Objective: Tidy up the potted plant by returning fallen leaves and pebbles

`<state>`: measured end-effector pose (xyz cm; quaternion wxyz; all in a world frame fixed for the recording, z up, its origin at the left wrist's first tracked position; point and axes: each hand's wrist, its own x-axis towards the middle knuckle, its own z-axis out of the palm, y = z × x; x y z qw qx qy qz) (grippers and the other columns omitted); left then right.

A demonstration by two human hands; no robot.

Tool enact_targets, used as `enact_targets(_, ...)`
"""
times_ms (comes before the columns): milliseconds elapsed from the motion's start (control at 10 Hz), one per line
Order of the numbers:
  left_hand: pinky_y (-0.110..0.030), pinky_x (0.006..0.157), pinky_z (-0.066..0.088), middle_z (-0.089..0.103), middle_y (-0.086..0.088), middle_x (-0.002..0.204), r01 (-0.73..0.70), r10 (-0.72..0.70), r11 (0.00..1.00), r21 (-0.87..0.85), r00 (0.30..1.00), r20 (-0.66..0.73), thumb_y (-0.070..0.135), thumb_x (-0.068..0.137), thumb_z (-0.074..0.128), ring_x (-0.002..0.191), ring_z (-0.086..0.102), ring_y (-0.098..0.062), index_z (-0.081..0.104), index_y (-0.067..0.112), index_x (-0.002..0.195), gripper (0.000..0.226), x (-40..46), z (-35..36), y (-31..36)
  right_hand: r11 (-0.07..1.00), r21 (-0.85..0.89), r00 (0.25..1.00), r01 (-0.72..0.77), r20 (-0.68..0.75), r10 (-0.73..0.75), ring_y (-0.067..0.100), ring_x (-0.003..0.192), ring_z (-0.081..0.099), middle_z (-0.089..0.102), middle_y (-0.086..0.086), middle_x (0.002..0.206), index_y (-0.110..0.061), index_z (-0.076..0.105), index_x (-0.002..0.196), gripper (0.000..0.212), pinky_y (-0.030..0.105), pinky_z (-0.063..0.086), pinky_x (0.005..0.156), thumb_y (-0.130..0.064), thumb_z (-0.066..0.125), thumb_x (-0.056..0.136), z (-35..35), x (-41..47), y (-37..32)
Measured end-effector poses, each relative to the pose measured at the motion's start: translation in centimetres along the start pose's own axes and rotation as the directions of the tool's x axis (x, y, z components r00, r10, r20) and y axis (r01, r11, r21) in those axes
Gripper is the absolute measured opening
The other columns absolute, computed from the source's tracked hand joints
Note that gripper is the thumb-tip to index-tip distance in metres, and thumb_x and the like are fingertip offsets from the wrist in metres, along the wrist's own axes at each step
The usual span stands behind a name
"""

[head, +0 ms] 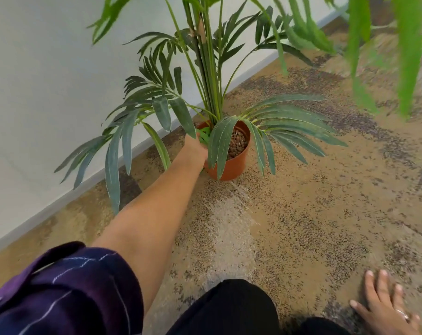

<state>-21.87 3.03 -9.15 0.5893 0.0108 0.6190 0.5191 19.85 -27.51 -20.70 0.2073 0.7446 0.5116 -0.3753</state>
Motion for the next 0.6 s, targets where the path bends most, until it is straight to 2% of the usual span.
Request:
enact_targets(100, -0.04, 0.088, 0.047, 0.06, -0.019, 0.09, -0.131, 0.145, 0.985, 0.113, 0.982, -0.124, 0.03, 0.095, 0.031, 0.081, 0.06, -0.03, 0.052, 0.002, 0.09, 0.035, -2.9, 0.6, 0.1, 1.0, -0.012, 1.0, -0.001, -0.022, 0.001, 0.033, 0.148, -0.017, -0.049, -0.003, 0.134, -0.025, -0.027, 0.147, 0.083, 0.059, 0.011, 0.117, -0.061, 0.025, 0.093, 0.2, 0.2, 0.1)
enact_targets(200, -0.026, 0.066, 0.041, 0.051, -0.013, 0.062, -0.061, 0.06, 0.998, -0.012, 0.996, -0.066, 0.024, 0.097, 0.031, 0.049, 0.046, -0.02, 0.045, 0.007, 0.07, 0.034, -4.0, -0.2, -0.2, 1.0, -0.014, 0.999, -0.026, -0.022, 0.025, 0.033, 0.148, -0.017, -0.049, -0.002, 0.134, -0.025, -0.029, 0.146, 0.086, 0.059, 0.01, 0.117, -0.065, 0.02, 0.089, 0.4, 0.2, 0.0)
enact_targets(300, -0.03, 0.055, 0.027, 0.046, -0.008, 0.068, -0.05, 0.052, 0.998, -0.035, 0.996, 0.068, 0.016, 0.095, 0.036, 0.053, 0.035, -0.018, 0.046, 0.008, 0.077, 0.022, -4.9, -0.9, -0.5, 0.999, -0.013, 0.999, -0.039, -0.031, 0.038, 0.034, 0.148, -0.015, -0.047, 0.0, 0.135, -0.024, -0.029, 0.146, 0.09, 0.059, 0.011, 0.116, -0.069, 0.013, 0.081, 0.3, 0.2, -0.2)
enact_targets(400, -0.03, 0.069, 0.048, 0.069, -0.013, 0.09, -0.032, 0.046, 0.997, -0.074, 0.979, 0.198, 0.008, 0.093, 0.042, 0.078, 0.061, -0.022, 0.058, 0.001, 0.106, 0.021, -7.5, -2.4, -0.9, 1.0, -0.008, 0.997, -0.015, -0.082, 0.015, 0.033, 0.148, -0.014, -0.044, -0.002, 0.138, -0.025, -0.023, 0.149, 0.088, 0.061, 0.013, 0.116, -0.066, 0.027, 0.089, 0.5, 0.4, 0.3)
enact_targets(500, -0.034, 0.072, 0.056, 0.069, -0.012, 0.108, 0.034, 0.011, 0.985, -0.171, 0.967, 0.254, 0.01, 0.095, 0.044, 0.091, 0.067, -0.024, 0.059, 0.001, 0.114, 0.026, -10.0, -4.2, -2.8, 1.0, 0.016, 0.994, 0.002, -0.11, -0.001, 0.032, 0.148, -0.014, -0.041, -0.003, 0.141, -0.027, -0.019, 0.15, 0.089, 0.062, 0.013, 0.116, -0.062, 0.036, 0.09, 0.6, 0.0, 0.4)
enact_targets(600, -0.033, 0.083, 0.055, 0.066, -0.014, 0.119, 0.119, -0.053, 0.97, -0.212, 0.954, 0.295, 0.012, 0.094, 0.045, 0.101, 0.066, -0.025, 0.055, 0.002, 0.123, 0.032, -12.5, -6.5, -6.9, 0.998, -0.015, 0.979, 0.057, -0.195, -0.059, 0.032, 0.149, -0.013, -0.038, -0.004, 0.145, -0.028, -0.013, 0.152, 0.087, 0.063, 0.011, 0.115, -0.059, 0.04, 0.091, 1.6, 0.7, 0.8)
